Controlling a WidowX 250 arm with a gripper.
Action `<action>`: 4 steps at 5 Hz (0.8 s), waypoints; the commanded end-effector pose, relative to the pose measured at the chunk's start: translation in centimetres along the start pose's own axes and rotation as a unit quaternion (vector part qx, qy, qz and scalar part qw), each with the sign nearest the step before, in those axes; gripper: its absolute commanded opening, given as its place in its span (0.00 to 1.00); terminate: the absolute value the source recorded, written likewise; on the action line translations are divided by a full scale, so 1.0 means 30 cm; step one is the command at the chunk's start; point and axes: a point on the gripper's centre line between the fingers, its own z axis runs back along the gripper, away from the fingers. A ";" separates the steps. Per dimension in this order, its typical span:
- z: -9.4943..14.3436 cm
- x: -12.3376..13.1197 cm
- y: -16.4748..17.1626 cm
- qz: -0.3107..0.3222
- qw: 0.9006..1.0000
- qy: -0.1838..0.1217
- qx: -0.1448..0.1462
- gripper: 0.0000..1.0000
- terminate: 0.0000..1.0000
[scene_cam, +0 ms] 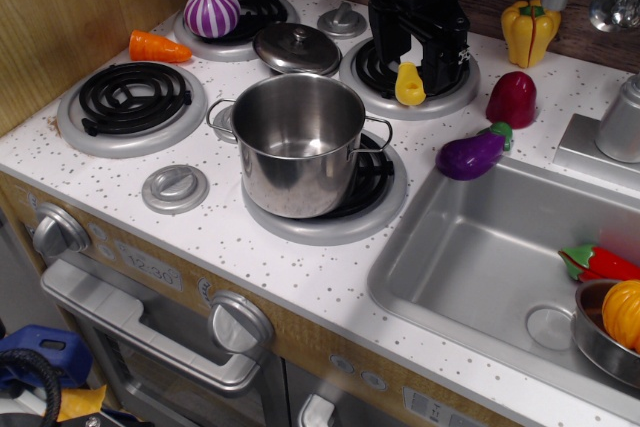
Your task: Put eggplant in pot or pan
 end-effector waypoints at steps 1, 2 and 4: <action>0.000 0.000 0.000 0.000 1.000 0.000 0.000 1.00 0.00; -0.010 0.047 -0.042 0.000 1.000 -0.004 0.018 1.00 0.00; -0.048 0.116 -0.095 -0.006 0.999 -0.026 0.029 1.00 0.00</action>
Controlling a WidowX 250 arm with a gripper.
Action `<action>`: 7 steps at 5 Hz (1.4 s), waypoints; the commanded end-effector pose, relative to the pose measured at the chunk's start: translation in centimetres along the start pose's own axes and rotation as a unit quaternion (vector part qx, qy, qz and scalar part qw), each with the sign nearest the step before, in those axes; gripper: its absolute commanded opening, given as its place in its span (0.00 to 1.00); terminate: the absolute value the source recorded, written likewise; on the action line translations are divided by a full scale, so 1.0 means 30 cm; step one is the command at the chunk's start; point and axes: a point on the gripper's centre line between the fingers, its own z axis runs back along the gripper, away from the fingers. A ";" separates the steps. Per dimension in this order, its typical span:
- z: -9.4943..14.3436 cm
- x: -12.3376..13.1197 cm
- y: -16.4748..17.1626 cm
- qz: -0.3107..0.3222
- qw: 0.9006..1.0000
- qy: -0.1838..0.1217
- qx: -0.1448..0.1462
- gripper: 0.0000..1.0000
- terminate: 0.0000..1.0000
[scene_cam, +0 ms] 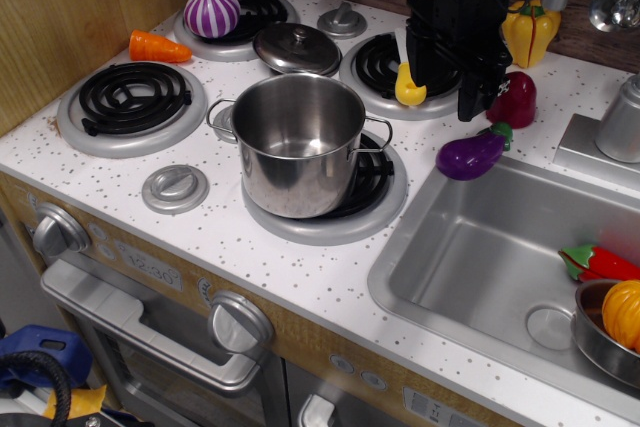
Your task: Put eggplant in pot or pan
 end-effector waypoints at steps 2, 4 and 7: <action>-0.037 0.081 -0.070 0.001 0.999 -0.040 0.005 1.00 0.00; -0.097 0.091 -0.106 0.005 0.999 -0.050 -0.007 1.00 0.00; -0.086 0.089 -0.130 0.024 0.999 -0.042 -0.006 0.00 0.00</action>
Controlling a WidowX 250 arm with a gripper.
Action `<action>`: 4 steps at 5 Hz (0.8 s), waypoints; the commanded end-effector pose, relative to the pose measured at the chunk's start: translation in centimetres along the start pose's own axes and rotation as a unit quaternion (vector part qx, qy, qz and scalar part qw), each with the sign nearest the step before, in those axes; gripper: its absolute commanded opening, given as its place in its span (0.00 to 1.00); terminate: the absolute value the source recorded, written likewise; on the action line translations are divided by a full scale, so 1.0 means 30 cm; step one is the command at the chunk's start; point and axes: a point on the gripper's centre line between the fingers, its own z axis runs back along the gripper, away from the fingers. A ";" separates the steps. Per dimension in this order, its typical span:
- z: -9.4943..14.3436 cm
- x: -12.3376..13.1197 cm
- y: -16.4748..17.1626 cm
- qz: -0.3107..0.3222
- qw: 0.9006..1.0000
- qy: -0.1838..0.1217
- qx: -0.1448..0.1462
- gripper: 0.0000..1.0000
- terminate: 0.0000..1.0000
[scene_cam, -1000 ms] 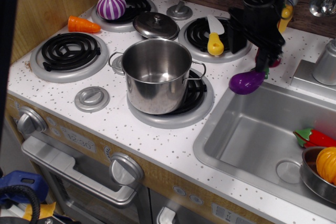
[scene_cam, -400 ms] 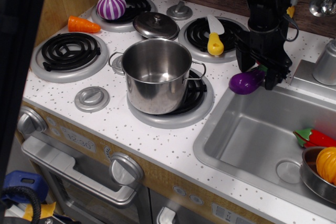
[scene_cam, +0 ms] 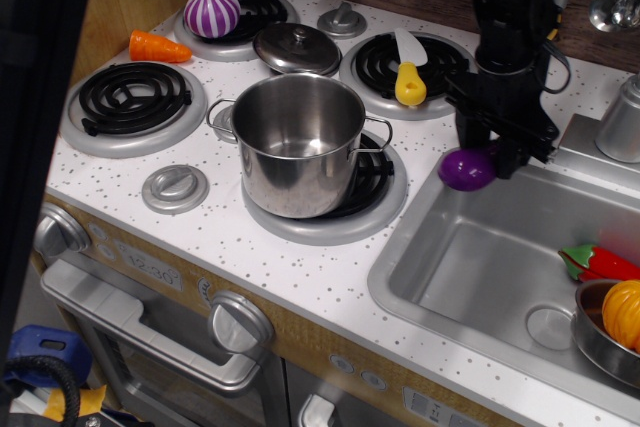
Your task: Put eggplant in pot or pan
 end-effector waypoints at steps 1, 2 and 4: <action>0.206 0.065 0.028 -0.011 1.000 0.012 0.017 0.00 0.00; 0.369 0.048 0.077 -0.028 0.997 0.071 0.019 0.00 0.00; 0.538 -0.129 0.164 -0.027 0.994 0.100 0.048 0.00 0.00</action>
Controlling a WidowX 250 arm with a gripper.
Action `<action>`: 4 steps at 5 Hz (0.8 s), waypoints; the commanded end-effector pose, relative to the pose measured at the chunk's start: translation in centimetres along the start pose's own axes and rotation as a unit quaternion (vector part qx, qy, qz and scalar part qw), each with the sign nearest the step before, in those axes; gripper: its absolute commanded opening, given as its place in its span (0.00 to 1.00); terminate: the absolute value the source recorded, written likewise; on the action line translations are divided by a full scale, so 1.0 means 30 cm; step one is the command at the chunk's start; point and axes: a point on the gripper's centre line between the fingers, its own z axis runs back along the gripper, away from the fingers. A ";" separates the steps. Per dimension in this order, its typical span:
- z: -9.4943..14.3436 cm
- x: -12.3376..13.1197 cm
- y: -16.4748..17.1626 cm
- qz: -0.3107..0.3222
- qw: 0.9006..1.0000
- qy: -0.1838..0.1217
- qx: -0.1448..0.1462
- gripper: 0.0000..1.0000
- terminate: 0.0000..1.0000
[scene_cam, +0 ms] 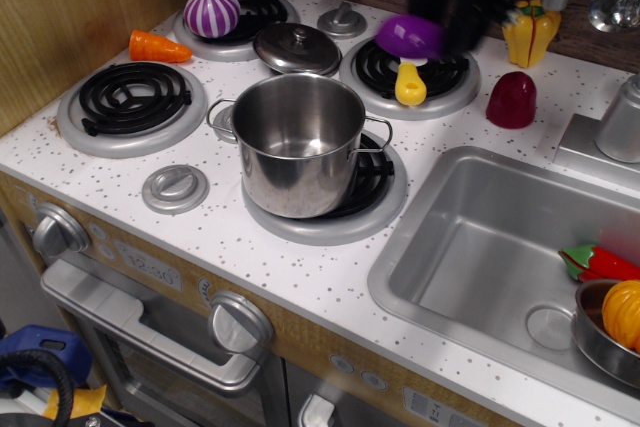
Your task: Put eggplant in pot or pan
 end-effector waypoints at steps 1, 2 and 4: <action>0.072 -0.125 0.048 0.023 0.998 -0.040 0.034 0.00 0.00; 0.038 -0.174 0.058 0.030 0.997 -0.054 0.036 0.00 0.00; -0.015 -0.224 0.069 0.019 0.996 -0.061 0.063 1.00 0.00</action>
